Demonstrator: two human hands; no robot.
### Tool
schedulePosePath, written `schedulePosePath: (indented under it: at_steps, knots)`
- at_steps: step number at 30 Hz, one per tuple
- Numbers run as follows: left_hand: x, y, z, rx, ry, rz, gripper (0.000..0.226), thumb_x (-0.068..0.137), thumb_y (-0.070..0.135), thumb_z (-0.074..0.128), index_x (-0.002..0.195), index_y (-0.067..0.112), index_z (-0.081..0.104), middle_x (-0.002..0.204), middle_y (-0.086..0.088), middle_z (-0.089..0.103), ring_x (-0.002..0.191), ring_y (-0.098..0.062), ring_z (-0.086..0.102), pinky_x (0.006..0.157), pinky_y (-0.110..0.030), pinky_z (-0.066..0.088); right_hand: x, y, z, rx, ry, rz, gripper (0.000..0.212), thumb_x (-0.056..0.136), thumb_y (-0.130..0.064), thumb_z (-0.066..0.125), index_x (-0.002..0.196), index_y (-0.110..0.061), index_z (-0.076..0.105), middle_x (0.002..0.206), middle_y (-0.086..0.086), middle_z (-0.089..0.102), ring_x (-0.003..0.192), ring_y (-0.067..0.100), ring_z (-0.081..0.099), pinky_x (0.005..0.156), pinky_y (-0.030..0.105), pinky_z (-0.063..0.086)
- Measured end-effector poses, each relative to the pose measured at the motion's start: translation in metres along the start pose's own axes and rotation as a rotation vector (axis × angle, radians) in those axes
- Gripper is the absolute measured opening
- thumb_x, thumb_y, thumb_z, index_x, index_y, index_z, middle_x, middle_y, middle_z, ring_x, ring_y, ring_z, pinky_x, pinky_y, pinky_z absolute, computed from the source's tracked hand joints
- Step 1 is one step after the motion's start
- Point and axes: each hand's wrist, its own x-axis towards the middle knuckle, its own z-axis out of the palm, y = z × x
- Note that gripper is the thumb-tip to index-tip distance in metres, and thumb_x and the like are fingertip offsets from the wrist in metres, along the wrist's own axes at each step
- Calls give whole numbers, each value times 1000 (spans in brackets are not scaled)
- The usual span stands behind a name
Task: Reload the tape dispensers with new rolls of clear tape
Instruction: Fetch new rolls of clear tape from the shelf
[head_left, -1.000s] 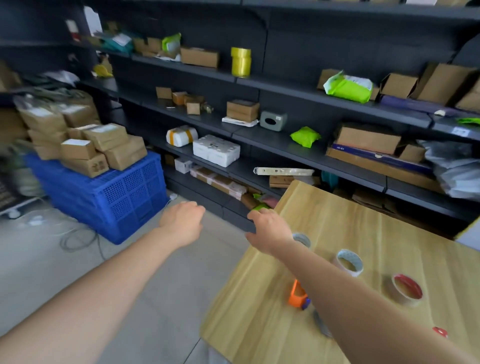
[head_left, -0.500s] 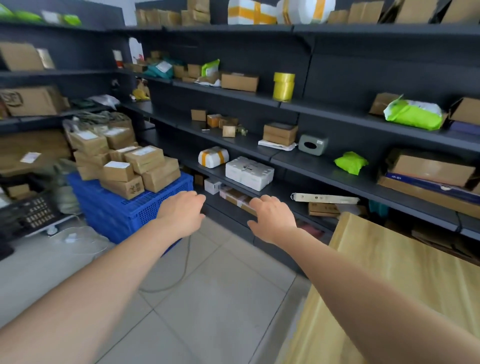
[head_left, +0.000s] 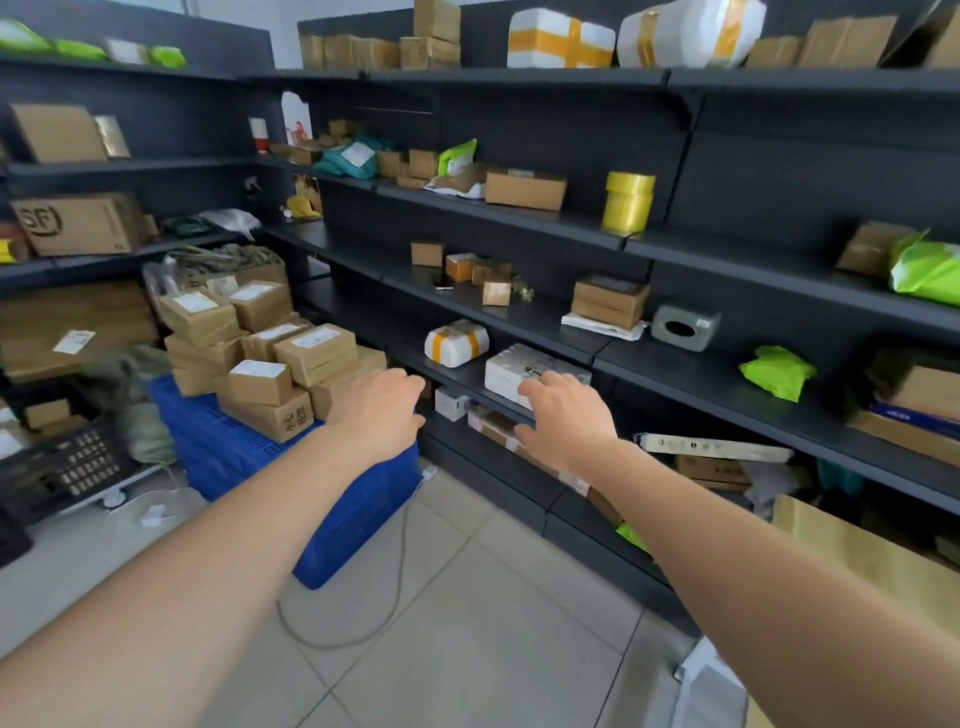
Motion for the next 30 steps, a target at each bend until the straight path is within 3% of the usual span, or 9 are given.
schedulePosePath:
  at_steps: [2,6,10,13,17,23,27,30]
  knots:
    - [18,-16,1,6,-6,14,17,96,34,50,100,17,51,106,-3,56,99,-22,54,66,-33,39,22,-8,-3,-14,4,-1,41,95,-36,54,131,-15,51,126,7,56,120,28,49,95,38,43]
    - [59,-50,2,6,11,31,29,95,33,51,119,16,54,111,-3,56,103,-22,54,74,-35,48,68,-23,-9,-36,33,16,43,93,-37,58,130,-15,51,124,7,55,118,27,50,94,38,44]
    - [107,-85,0,-9,65,44,36,94,33,52,127,18,52,114,-1,56,104,-20,55,74,-32,48,117,-35,-11,-53,74,57,41,94,-36,56,130,-15,50,123,7,56,116,28,51,92,38,45]
    - [143,-108,1,-31,81,51,38,93,34,55,127,19,53,115,-1,57,105,-20,55,83,-38,53,153,-42,-14,-59,92,76,40,94,-34,54,129,-15,50,120,7,56,113,28,52,90,38,46]
    - [191,-131,0,-23,103,67,35,92,32,56,125,19,54,116,0,57,107,-20,55,82,-38,53,200,-44,-18,-74,117,92,41,94,-34,56,130,-16,50,119,7,56,113,28,52,87,37,45]
    - [271,-142,1,-37,112,106,43,94,35,54,135,21,48,126,-1,55,115,-21,53,84,-37,52,275,-20,-17,-108,132,133,40,94,-37,56,127,-15,52,122,8,56,116,29,50,92,40,46]
    - [334,-132,6,-66,129,131,38,94,36,54,128,19,52,117,-1,57,110,-22,54,80,-37,51,323,13,-16,-137,159,139,41,94,-36,57,127,-14,52,121,8,56,115,29,52,89,40,47]
    - [384,-116,10,-90,133,150,40,93,36,55,129,20,52,121,-1,57,112,-23,54,84,-41,53,358,47,-16,-172,149,145,42,94,-36,56,129,-14,51,123,9,56,116,30,51,91,41,47]
